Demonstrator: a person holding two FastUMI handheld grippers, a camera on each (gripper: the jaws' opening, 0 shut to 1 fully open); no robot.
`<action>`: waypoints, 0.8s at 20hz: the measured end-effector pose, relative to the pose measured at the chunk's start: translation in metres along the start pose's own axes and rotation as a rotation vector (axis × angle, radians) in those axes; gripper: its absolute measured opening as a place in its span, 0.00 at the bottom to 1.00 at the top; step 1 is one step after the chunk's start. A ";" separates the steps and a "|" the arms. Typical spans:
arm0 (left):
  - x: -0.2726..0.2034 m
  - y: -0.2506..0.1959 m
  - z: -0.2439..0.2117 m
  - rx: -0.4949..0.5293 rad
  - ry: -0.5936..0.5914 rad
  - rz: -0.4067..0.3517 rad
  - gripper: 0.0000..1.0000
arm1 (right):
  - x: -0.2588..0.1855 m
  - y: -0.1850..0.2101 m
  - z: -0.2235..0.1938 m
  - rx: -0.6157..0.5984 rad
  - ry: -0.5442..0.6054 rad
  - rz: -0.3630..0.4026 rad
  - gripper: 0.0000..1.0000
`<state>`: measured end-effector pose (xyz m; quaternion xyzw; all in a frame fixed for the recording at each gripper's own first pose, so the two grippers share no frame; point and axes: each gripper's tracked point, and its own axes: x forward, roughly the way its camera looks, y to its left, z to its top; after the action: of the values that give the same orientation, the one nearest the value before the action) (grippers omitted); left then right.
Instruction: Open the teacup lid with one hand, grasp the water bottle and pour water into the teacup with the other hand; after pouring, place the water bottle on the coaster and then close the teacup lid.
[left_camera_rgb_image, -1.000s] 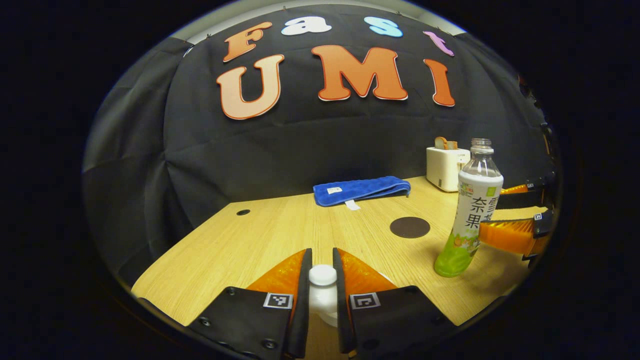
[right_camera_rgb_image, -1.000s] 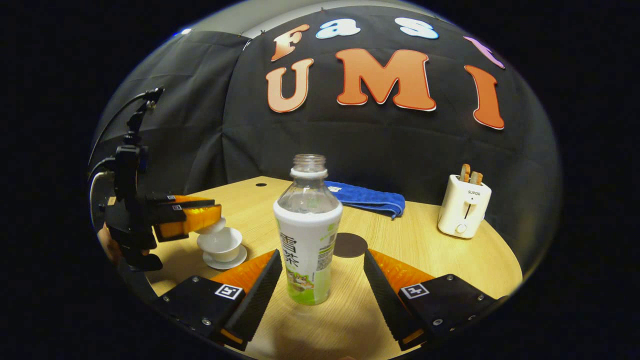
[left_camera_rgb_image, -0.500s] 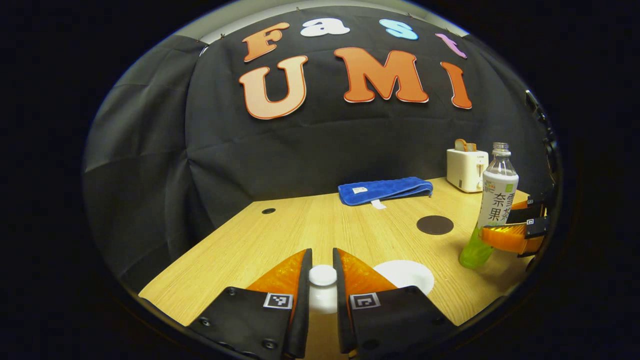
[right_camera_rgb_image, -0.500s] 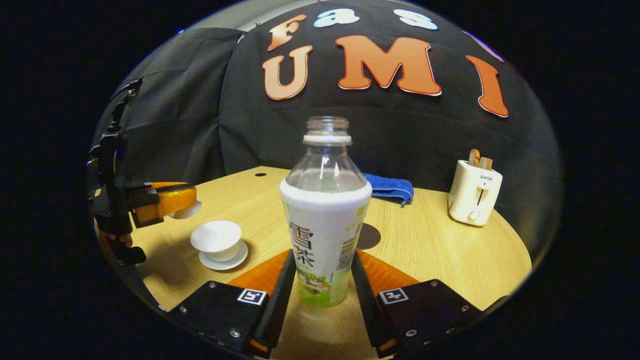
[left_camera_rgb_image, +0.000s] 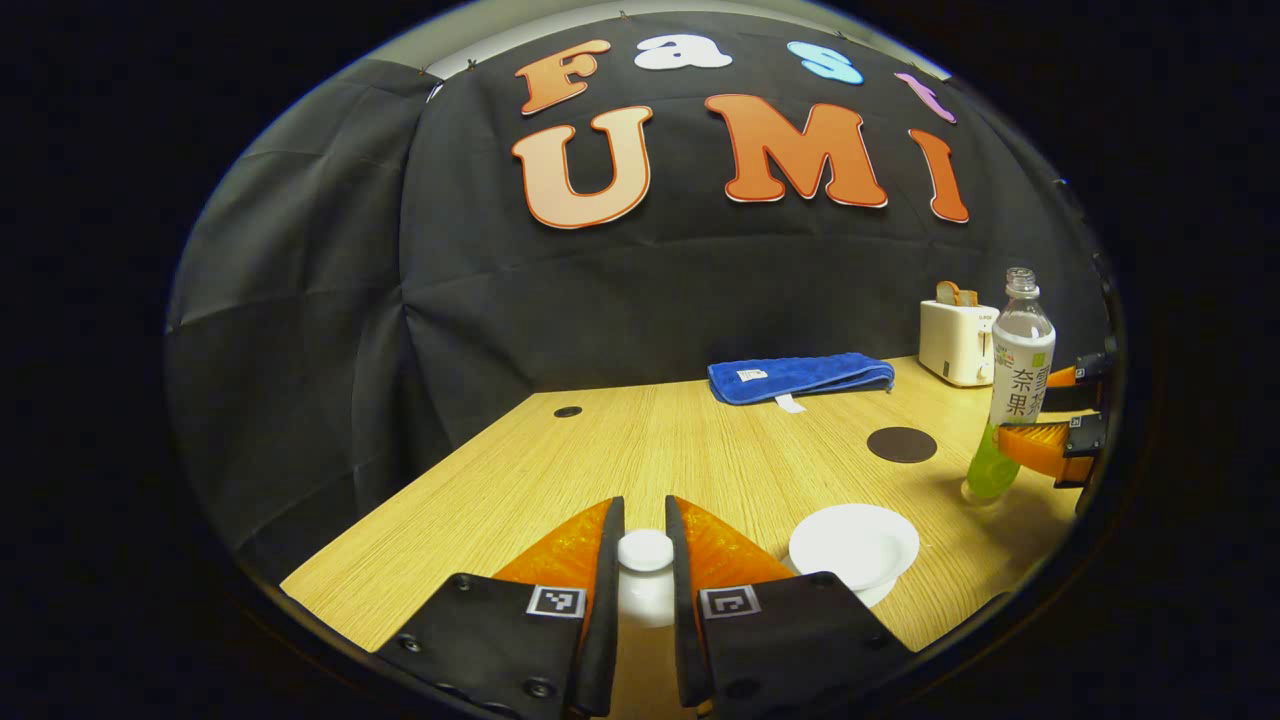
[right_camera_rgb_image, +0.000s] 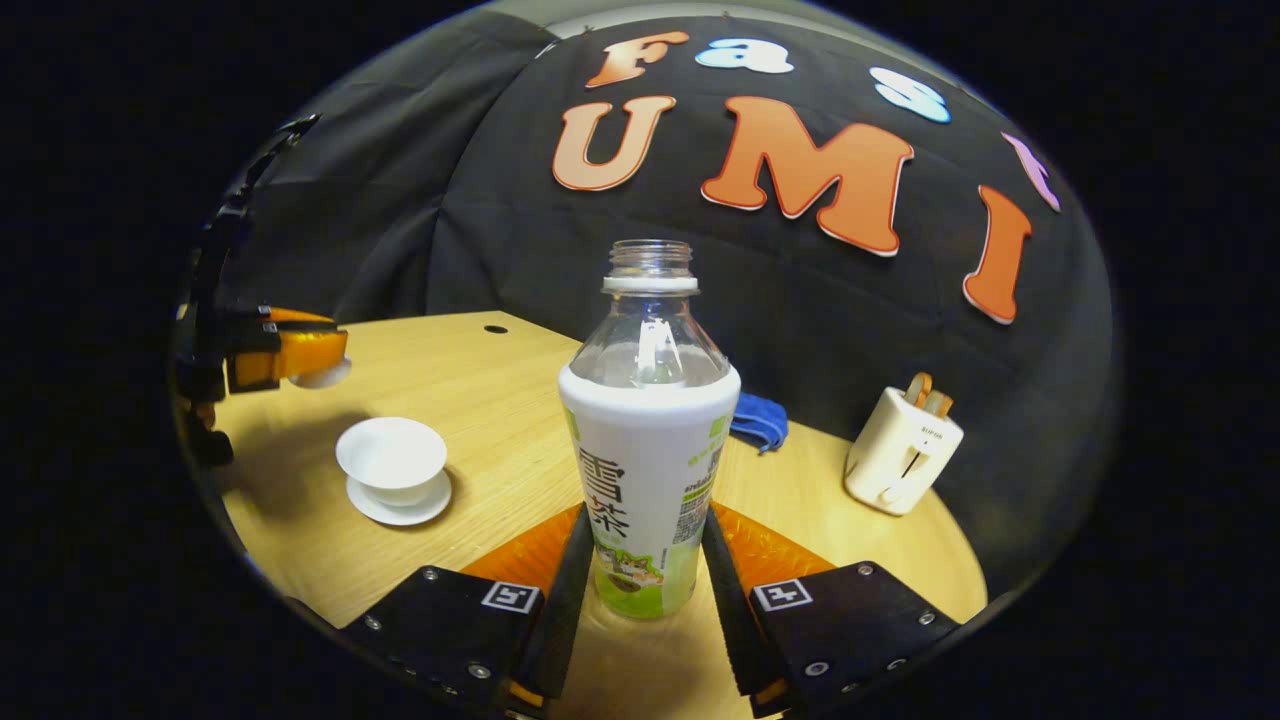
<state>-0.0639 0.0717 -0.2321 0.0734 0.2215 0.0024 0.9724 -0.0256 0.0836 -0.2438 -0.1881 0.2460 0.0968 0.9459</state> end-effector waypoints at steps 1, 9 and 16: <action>0.000 0.004 0.000 0.001 -0.003 0.003 0.28 | 0.001 -0.005 0.003 -0.045 -0.004 -0.019 0.63; 0.000 0.024 -0.001 0.013 -0.004 0.031 0.28 | 0.008 -0.015 0.023 -0.353 -0.025 -0.106 0.63; 0.002 0.040 -0.009 0.002 0.001 0.052 0.28 | 0.019 -0.013 0.028 -0.609 -0.032 -0.139 0.63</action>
<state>-0.0646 0.1130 -0.2352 0.0800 0.2201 0.0276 0.9718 0.0069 0.0848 -0.2266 -0.4777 0.1774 0.1040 0.8541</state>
